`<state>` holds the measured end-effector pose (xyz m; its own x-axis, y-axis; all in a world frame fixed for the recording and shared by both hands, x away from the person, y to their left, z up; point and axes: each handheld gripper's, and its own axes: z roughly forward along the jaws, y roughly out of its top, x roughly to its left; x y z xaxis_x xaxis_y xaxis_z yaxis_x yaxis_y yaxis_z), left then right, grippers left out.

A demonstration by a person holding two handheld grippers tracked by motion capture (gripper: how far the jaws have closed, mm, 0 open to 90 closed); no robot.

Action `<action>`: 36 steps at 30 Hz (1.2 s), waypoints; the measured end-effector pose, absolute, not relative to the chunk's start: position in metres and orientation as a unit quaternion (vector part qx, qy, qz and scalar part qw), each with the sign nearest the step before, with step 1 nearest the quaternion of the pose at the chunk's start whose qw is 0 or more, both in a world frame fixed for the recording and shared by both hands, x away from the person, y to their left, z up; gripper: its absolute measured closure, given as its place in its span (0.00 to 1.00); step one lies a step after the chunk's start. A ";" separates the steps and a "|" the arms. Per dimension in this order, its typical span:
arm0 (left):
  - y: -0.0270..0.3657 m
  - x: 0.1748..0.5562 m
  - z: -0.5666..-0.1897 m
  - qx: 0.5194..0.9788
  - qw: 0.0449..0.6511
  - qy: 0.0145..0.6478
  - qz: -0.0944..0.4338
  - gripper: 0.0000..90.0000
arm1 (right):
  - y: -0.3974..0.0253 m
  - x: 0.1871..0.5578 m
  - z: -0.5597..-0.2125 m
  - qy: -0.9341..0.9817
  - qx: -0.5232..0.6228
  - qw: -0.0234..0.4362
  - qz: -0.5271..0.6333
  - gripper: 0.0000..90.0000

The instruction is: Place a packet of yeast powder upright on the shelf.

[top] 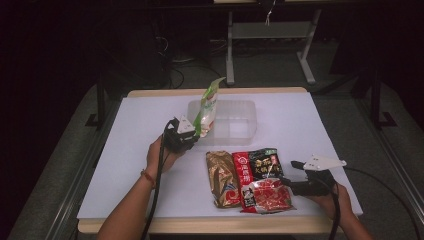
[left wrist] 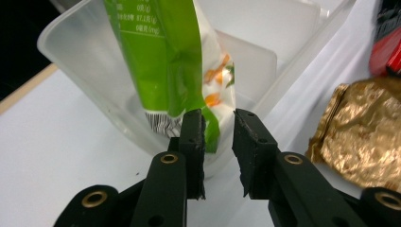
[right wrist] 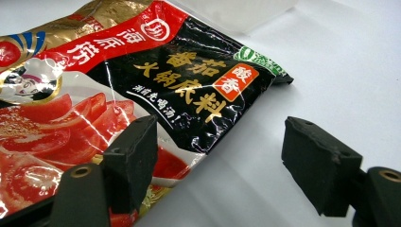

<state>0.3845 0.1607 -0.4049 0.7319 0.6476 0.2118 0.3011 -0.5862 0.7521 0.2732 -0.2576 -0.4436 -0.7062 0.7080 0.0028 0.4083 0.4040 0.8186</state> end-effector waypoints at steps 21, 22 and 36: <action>0.183 0.368 -0.432 0.833 0.466 0.295 0.046 0.40 | -0.258 0.272 -0.443 0.819 0.341 0.176 0.427 0.31; 0.182 0.369 -0.435 0.834 0.464 0.296 0.041 0.39 | -0.258 0.272 -0.443 0.819 0.340 0.177 0.427 0.30; 0.151 0.385 -0.451 0.838 0.443 0.319 0.011 0.24 | -0.265 0.260 -0.442 0.815 0.347 0.185 0.425 0.30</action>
